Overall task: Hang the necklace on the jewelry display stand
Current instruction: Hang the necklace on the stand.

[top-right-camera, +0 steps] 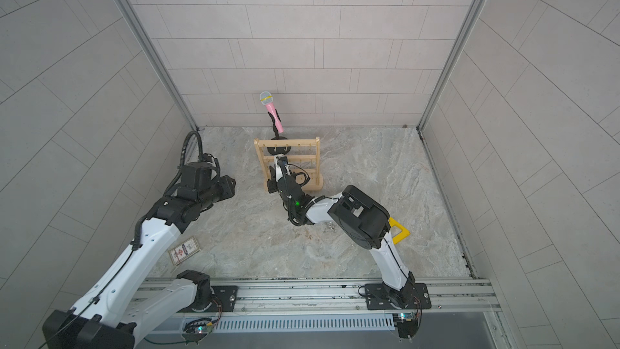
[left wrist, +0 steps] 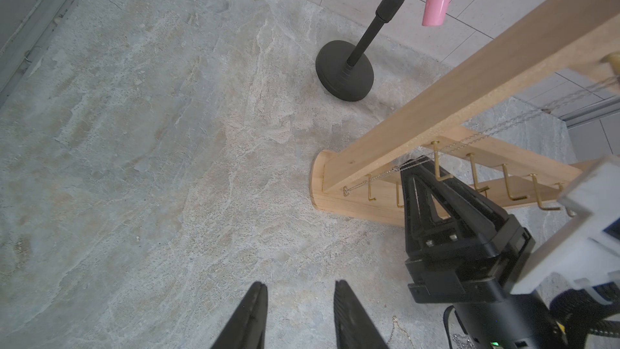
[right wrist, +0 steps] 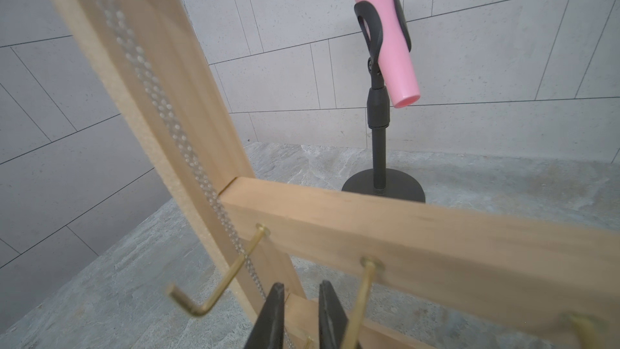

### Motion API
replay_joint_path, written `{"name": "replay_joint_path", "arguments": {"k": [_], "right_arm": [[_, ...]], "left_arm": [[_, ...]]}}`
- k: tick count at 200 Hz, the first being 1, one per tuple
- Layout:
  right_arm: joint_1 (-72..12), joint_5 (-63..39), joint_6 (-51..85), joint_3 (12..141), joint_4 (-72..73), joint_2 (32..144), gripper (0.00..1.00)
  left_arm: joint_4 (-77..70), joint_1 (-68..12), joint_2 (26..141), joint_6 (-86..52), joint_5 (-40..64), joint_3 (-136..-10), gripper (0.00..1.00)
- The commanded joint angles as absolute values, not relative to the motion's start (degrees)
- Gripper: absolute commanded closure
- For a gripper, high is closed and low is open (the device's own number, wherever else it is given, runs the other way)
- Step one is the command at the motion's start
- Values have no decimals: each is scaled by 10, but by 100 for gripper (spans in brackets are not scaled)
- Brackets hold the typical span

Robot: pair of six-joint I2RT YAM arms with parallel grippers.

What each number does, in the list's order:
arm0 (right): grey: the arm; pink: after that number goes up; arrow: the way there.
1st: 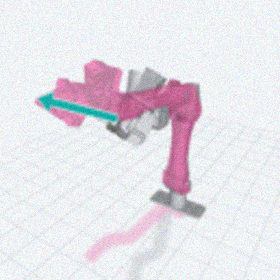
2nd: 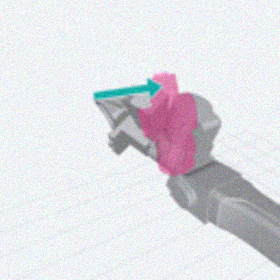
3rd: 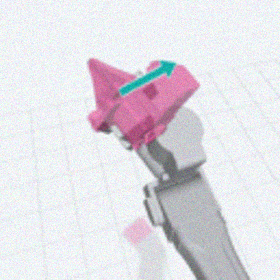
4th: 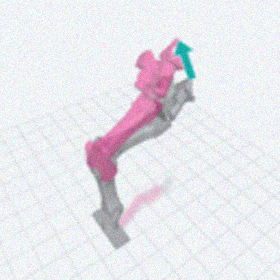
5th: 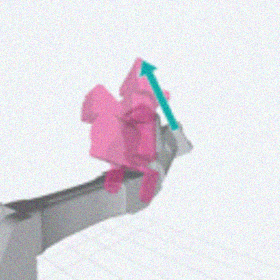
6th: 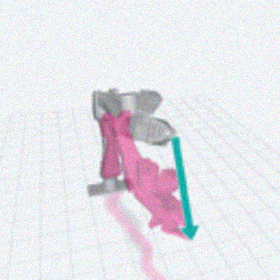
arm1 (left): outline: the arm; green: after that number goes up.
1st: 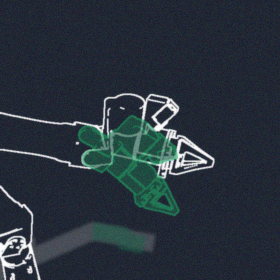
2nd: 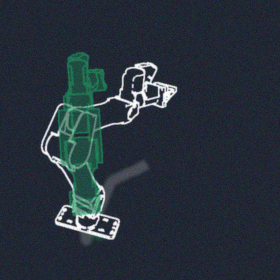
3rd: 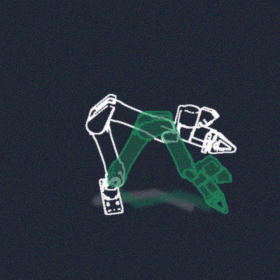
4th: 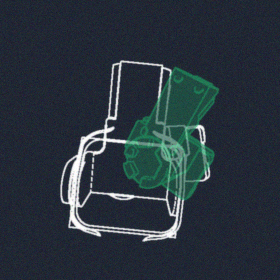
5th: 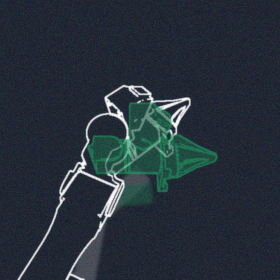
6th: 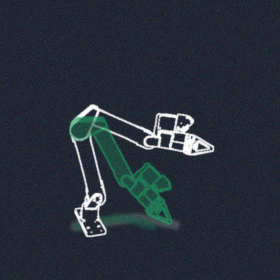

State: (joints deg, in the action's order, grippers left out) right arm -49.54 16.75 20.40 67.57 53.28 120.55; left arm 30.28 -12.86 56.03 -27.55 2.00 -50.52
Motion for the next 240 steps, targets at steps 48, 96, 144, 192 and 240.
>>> {"name": "replay_joint_path", "arguments": {"k": [48, 96, 144, 192, 240], "right_arm": [[-495, 166, 213, 654, 550, 1206, 78], [-497, 164, 207, 644, 555, 1195, 79], [-499, 156, 206, 657, 555, 1198, 78], [-499, 160, 201, 679, 541, 1206, 78], [-494, 159, 200, 693, 533, 1213, 78]], "left_arm": [[297, -125, 557, -275, 18, -500, 62], [294, -125, 559, -277, 20, -499, 62], [293, -125, 560, -278, 21, -499, 62], [294, -123, 560, -277, 20, -499, 62], [294, -123, 561, -276, 19, -500, 62]]}}
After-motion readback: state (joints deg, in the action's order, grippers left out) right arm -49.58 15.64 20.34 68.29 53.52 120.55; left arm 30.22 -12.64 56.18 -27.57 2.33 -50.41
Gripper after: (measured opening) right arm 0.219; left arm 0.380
